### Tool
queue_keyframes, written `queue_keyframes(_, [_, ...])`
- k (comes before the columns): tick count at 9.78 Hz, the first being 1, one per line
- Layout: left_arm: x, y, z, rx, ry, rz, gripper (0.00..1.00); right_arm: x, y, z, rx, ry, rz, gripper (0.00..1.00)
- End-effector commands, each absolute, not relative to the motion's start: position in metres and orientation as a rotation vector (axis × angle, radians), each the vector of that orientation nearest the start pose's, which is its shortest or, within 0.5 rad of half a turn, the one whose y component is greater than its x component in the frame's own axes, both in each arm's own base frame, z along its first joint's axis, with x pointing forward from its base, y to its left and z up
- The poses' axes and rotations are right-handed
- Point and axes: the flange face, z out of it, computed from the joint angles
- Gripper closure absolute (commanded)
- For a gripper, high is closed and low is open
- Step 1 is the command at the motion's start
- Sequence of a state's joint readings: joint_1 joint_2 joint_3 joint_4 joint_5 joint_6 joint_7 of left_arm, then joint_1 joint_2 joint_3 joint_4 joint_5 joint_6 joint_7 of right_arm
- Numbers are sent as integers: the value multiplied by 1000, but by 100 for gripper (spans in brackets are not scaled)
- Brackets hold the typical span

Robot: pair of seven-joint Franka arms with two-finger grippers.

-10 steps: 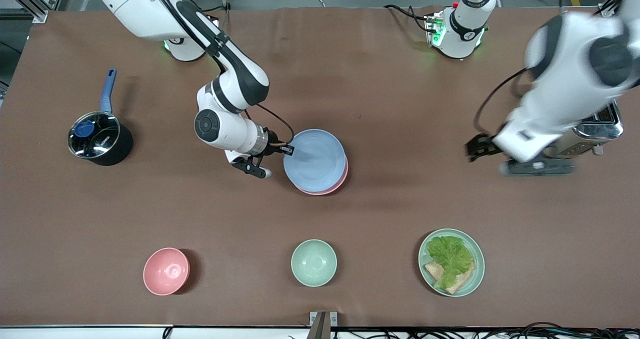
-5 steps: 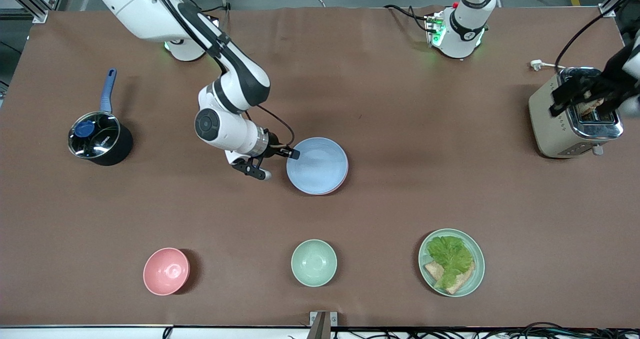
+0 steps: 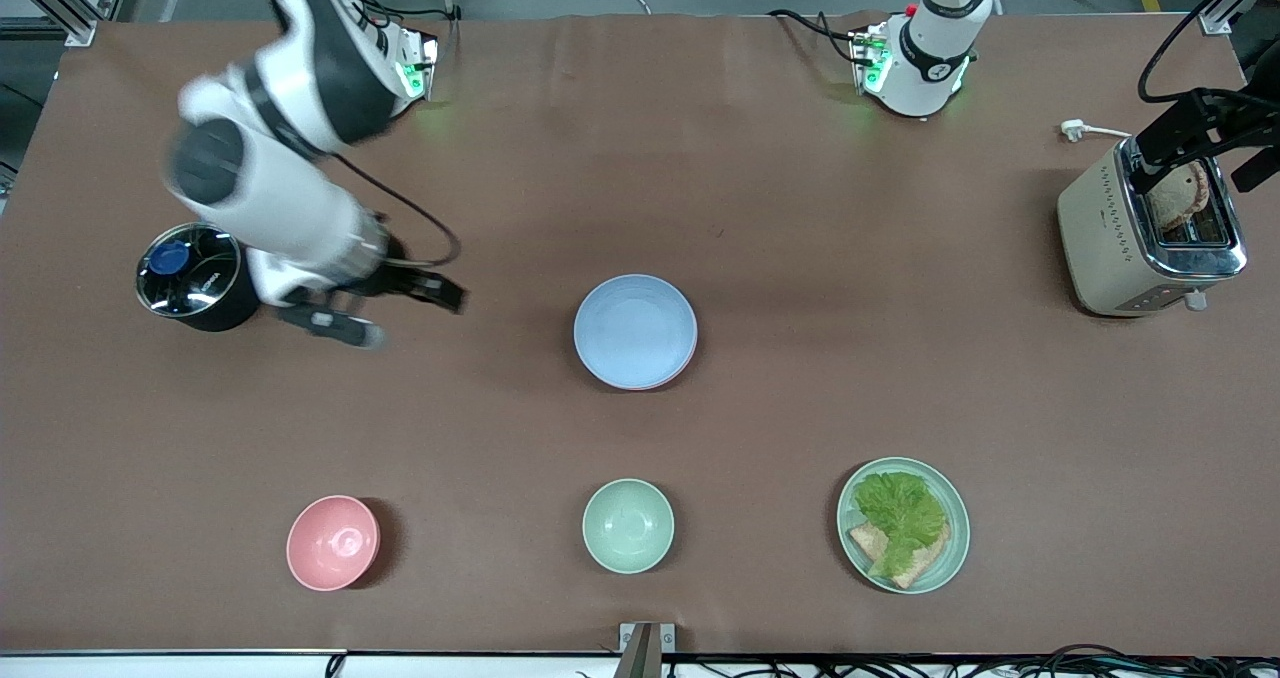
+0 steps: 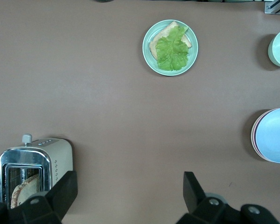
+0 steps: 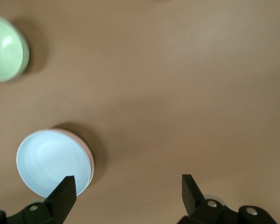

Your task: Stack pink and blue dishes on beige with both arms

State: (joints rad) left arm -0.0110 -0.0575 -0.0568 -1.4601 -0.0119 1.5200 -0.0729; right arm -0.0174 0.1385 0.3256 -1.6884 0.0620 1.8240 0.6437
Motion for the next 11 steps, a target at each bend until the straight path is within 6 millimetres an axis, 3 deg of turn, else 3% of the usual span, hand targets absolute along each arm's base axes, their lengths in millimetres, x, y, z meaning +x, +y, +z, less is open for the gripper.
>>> queue_keyframes(1, [524,-41,684,-3143,-11,-27,0,581,83,576,-3044,467,-39,0])
queue_keyframes(2, [523,-39,683,-3144,-18,-19,0,572,37,598,-3053,464,-75,0])
queue_keyframes(4, [524,-32,678,-3146,-37,-9,0,554,-37,618,-3075,361,-104,0])
queue_keyframes(5, [525,-32,678,-3147,-16,-21,0,554,-49,625,-3078,360,-127,0])
queue_keyframes(6, [525,-32,679,-3150,-1,-23,0,552,-54,658,-3082,364,-194,0])
queue_keyframes(7, [525,-32,678,-3153,2,-21,0,549,-57,677,-3112,359,-142,0])
queue_keyframes(11, [526,-31,676,-3151,0,-11,0,555,-52,673,-3127,264,-89,0])
